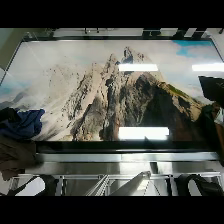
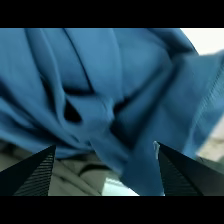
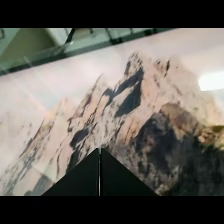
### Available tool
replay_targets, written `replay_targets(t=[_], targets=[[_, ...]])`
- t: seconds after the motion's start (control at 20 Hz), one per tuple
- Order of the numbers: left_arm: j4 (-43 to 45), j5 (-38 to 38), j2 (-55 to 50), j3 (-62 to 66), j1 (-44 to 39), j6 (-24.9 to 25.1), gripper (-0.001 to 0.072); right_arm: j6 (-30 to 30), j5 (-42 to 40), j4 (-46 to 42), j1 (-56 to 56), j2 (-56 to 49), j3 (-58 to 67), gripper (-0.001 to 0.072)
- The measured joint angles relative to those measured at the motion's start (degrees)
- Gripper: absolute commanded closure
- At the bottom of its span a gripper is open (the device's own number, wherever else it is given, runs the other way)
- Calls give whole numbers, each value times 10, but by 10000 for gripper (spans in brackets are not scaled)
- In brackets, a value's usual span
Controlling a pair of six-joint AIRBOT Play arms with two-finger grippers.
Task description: Fold the shirts.
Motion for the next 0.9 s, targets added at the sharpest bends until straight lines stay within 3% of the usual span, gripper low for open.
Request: replay_targets(t=[0.55, 0.7, 0.8, 0.9], targets=[[18, -16, -143, 31, 1, 0, 18, 24, 25, 38, 0, -22, 0, 682], [27, -19, -179, 31, -3, 0, 261, 35, 35, 45, 0, -36, 0, 682], [33, -19, -196, 32, -12, 1, 705, 39, 38, 57, 0, -45, 0, 683], [45, -23, -208, 33, -27, 9, 689, 40, 40, 68, 0, -54, 0, 684]])
